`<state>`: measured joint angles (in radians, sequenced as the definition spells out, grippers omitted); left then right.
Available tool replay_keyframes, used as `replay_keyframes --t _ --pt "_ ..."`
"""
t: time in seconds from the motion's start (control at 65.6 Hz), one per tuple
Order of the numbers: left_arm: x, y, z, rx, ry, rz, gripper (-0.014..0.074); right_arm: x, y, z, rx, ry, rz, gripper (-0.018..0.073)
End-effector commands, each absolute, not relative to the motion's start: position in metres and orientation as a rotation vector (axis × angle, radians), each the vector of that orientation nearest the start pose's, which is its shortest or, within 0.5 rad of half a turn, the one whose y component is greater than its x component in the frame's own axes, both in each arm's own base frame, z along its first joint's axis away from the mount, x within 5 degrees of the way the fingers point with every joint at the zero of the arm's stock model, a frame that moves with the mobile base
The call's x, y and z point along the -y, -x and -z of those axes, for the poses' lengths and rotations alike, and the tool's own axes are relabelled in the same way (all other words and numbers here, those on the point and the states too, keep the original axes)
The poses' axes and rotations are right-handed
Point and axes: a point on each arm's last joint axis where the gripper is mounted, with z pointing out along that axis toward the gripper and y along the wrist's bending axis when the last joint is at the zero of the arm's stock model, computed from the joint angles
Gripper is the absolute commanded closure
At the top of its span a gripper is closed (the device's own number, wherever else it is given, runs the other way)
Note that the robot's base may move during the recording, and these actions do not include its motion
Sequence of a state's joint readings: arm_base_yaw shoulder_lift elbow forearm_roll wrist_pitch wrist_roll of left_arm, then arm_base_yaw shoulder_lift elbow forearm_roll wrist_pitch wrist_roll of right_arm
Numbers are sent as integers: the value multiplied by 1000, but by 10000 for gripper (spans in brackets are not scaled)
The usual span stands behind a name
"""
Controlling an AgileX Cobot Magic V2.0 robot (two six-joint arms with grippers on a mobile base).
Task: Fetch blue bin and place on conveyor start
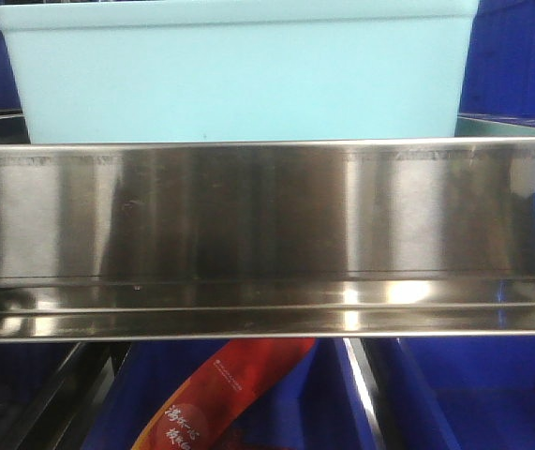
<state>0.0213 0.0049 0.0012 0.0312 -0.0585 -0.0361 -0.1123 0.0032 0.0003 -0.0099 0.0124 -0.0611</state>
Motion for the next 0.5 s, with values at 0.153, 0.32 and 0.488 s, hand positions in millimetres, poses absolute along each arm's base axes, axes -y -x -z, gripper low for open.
replay_keyframes --t 0.153,0.32,0.488 --pt "-1 -55 -220 -1406 19 -13 707 6 -56 -214 -1478 -32 153 725" --pt "-1 -55 -220 -1406 19 -13 707 6 -56 -214 -1478 -32 153 725" --pt "-1 -55 -220 -1406 19 -13 707 6 -56 -214 -1478 -32 153 725"
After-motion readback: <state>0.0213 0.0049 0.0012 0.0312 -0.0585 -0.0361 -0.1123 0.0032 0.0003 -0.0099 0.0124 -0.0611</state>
